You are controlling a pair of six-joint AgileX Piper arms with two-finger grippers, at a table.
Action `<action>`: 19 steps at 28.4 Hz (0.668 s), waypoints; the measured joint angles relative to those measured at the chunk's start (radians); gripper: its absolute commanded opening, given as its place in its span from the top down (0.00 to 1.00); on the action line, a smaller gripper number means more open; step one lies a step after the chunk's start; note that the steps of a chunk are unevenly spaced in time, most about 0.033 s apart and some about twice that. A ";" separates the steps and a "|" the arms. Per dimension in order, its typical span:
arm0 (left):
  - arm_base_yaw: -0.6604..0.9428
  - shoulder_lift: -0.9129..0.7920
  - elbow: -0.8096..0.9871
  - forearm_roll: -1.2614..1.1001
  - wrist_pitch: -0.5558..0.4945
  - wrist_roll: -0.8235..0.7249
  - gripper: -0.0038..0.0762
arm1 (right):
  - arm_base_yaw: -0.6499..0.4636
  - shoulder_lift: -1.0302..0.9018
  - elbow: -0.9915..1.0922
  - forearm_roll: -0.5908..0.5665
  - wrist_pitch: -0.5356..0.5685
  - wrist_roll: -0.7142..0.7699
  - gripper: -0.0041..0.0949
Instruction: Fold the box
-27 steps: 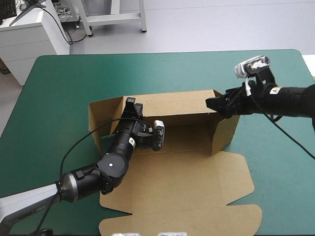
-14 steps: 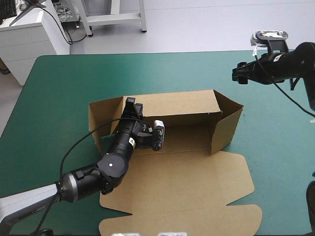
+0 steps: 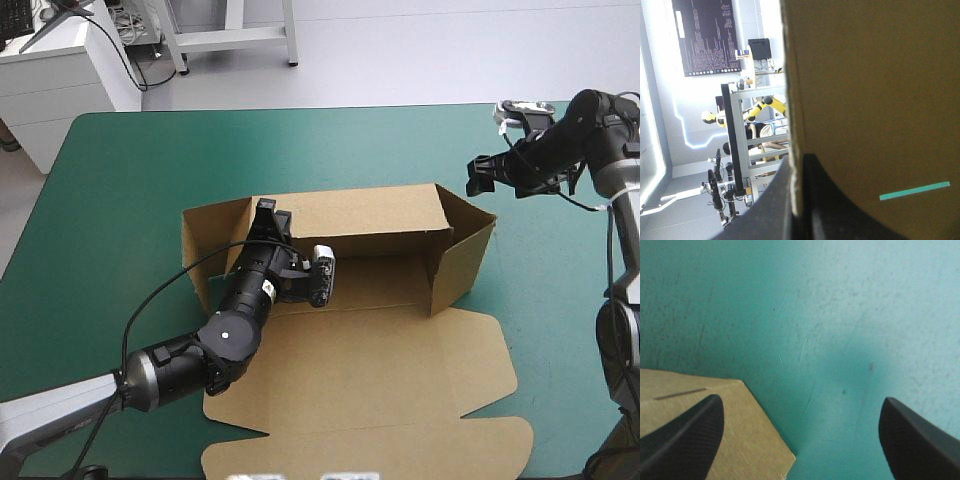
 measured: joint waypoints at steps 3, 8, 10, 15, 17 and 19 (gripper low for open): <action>0.000 0.000 0.000 0.000 0.000 0.000 0.96 | -0.002 -0.025 0.077 0.010 0.000 -0.034 0.17; 0.000 0.000 0.000 0.000 0.000 0.000 0.96 | -0.008 -0.086 0.167 0.051 -0.008 -0.066 0.17; 0.000 0.000 0.000 0.000 0.000 0.000 0.96 | -0.009 -0.113 0.197 0.057 -0.016 -0.073 0.17; 0.000 0.000 0.000 0.001 0.000 0.000 0.96 | -0.010 -0.179 0.302 0.072 -0.075 -0.091 0.17; 0.000 0.000 0.000 0.001 0.000 0.000 0.96 | -0.010 -0.213 0.355 0.081 -0.106 -0.105 0.17; 0.000 0.000 0.000 0.001 0.000 0.000 0.96 | -0.010 -0.270 0.432 0.108 -0.152 -0.138 0.17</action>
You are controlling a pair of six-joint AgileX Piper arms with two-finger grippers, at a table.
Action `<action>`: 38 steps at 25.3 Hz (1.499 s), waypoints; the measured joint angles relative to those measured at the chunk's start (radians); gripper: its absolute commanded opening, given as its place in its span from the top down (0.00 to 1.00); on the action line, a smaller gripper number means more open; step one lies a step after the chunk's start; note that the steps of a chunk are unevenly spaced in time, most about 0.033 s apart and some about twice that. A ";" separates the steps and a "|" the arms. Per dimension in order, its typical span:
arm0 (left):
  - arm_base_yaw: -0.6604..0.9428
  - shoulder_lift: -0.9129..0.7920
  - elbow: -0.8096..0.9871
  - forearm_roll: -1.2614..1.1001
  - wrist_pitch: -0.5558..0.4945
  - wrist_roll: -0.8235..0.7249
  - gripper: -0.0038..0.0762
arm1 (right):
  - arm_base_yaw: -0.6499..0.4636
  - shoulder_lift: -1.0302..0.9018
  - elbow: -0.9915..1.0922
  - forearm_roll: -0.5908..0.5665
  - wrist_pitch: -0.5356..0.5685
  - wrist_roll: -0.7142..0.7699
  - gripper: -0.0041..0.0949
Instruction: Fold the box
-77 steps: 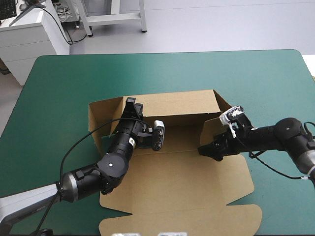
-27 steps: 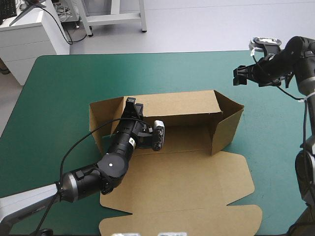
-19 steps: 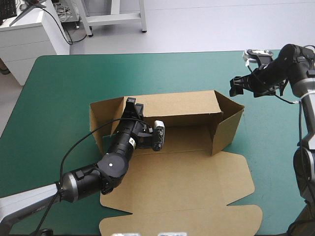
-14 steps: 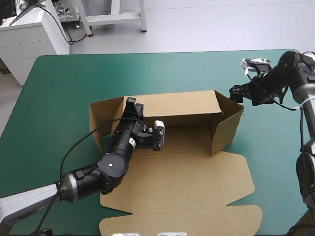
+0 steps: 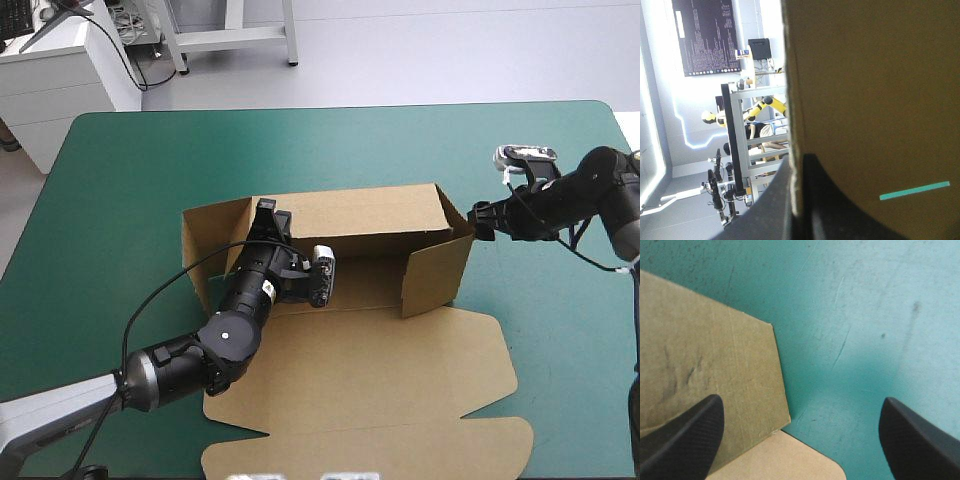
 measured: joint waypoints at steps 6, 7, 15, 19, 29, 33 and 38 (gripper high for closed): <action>0.000 0.000 0.000 0.000 0.000 0.000 0.96 | 0.000 -0.102 0.189 0.093 -0.091 -0.131 0.17; 0.000 0.000 0.000 0.000 0.000 0.000 0.96 | 0.000 -0.119 0.215 0.104 -0.100 -0.154 0.17; 0.000 0.000 0.000 0.000 0.000 0.000 0.96 | 0.000 -0.162 0.327 0.210 -0.114 -0.327 0.17; 0.000 0.000 0.000 0.000 0.000 0.000 0.96 | 0.000 -0.162 0.351 0.279 -0.131 -0.419 0.17; 0.000 0.000 0.000 0.000 -0.001 0.000 0.96 | 0.000 -0.162 0.356 0.360 -0.181 -0.561 0.17; 0.000 0.000 0.000 0.000 -0.002 0.000 0.96 | 0.000 -0.164 0.381 0.406 -0.194 -0.593 0.17; 0.000 0.000 0.000 0.000 -0.003 0.001 0.96 | 0.019 -0.199 0.475 0.492 -0.280 -0.673 0.17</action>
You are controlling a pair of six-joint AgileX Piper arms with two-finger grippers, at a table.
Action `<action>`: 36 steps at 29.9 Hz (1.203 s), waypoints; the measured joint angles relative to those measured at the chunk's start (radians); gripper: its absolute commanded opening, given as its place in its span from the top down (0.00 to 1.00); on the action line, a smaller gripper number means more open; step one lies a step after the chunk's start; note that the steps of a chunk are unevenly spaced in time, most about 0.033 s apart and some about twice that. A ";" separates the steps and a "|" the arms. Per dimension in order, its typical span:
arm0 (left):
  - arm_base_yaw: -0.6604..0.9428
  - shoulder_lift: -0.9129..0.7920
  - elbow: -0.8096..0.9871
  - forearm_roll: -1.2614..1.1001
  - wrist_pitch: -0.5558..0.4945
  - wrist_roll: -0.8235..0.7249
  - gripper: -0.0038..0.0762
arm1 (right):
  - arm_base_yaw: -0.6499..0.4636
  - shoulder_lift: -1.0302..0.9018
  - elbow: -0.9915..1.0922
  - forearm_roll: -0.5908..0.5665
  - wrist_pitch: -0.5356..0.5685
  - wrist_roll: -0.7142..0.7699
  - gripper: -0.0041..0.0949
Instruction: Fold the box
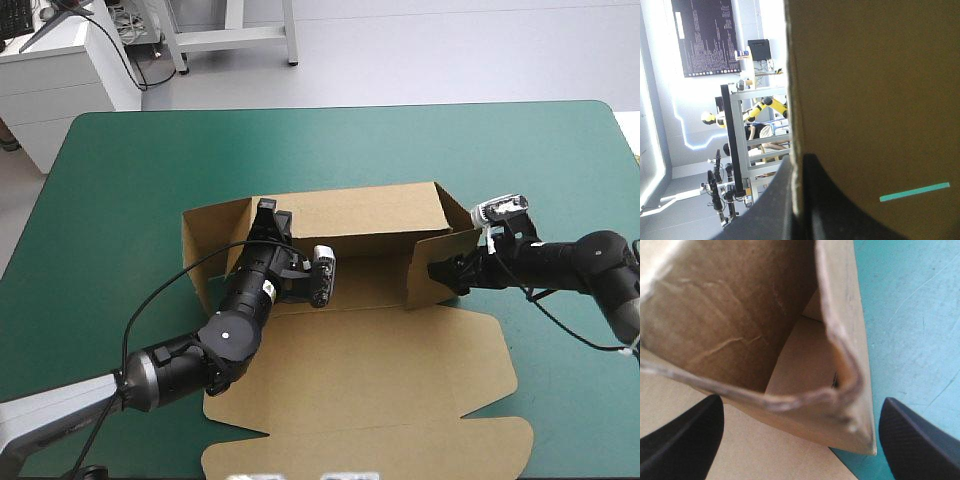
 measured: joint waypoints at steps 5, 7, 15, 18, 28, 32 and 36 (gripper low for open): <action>0.000 0.000 0.000 0.000 0.000 0.007 0.96 | 0.112 -0.060 0.061 0.019 -0.166 -0.015 0.17; 0.000 0.000 0.000 0.000 0.000 0.008 0.96 | 0.172 -0.075 0.074 0.020 -0.243 0.001 0.17; 0.000 0.000 0.000 0.000 0.000 0.011 0.96 | 0.333 -0.082 0.133 0.020 -0.491 0.078 0.17; 0.000 0.000 0.000 0.000 0.000 0.011 0.96 | 0.404 -0.082 0.165 0.023 -0.606 0.102 0.17; 0.000 0.000 0.000 0.000 0.000 0.011 0.96 | 0.531 -0.082 0.236 0.074 -0.861 0.120 0.40; 0.000 0.000 0.000 0.000 0.005 0.011 0.96 | 0.531 -0.082 0.237 0.081 -0.888 0.124 0.69; 0.002 0.000 0.000 -0.003 0.021 0.011 0.96 | 0.531 -0.082 0.241 0.085 -0.908 0.124 0.97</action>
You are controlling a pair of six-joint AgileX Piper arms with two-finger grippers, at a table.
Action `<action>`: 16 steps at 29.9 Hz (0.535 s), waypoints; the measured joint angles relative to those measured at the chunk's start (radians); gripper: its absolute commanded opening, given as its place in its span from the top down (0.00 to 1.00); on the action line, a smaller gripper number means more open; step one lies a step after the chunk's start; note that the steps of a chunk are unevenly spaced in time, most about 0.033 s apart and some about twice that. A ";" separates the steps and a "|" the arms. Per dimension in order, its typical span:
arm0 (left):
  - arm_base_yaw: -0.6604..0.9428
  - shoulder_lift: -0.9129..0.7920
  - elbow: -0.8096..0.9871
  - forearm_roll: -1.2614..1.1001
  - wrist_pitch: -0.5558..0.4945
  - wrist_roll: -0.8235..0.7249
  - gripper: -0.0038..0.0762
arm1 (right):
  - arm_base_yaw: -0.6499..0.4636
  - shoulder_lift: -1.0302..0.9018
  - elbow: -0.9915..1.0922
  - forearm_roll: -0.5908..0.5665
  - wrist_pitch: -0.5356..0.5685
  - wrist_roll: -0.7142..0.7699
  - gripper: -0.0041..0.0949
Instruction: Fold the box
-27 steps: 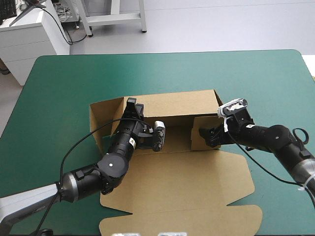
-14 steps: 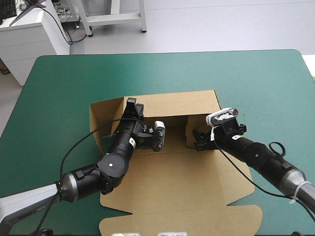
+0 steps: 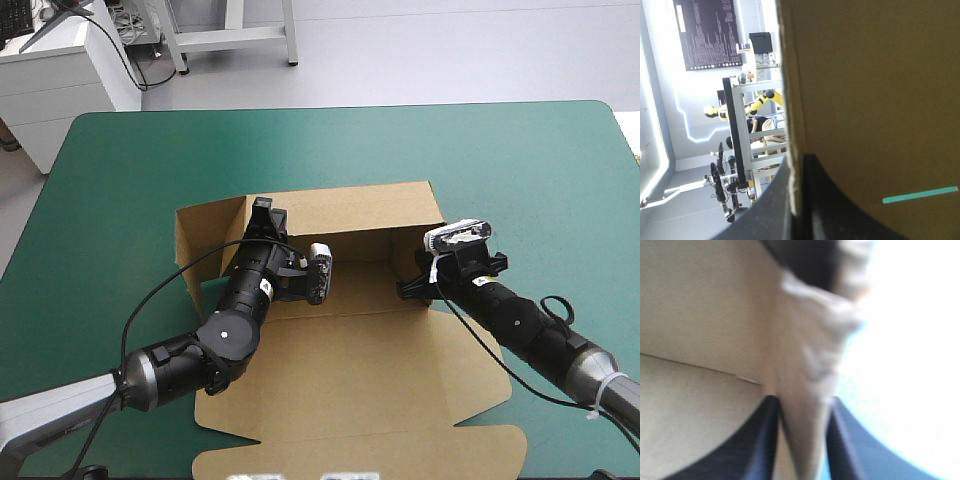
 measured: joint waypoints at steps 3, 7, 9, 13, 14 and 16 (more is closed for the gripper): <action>0.003 -0.001 0.001 -0.001 0.009 0.000 0.96 | 0.000 0.000 0.003 0.006 -0.010 -0.007 0.97; 0.005 -0.001 0.001 -0.001 0.011 0.000 0.96 | 0.000 0.000 0.003 0.007 -0.015 -0.013 0.97; 0.005 -0.001 0.001 -0.001 0.011 0.000 0.96 | 0.000 0.000 0.003 0.007 -0.015 -0.014 0.97; 0.005 -0.001 0.001 0.000 0.010 -0.024 0.78 | 0.000 0.000 0.003 0.007 -0.015 -0.016 0.97; 0.005 -0.001 0.001 0.001 -0.002 -0.032 0.70 | 0.000 0.000 0.003 0.007 -0.008 -0.018 0.97; 0.004 0.000 0.001 0.002 -0.026 -0.038 0.49 | 0.003 0.000 0.003 0.004 0.004 -0.022 0.97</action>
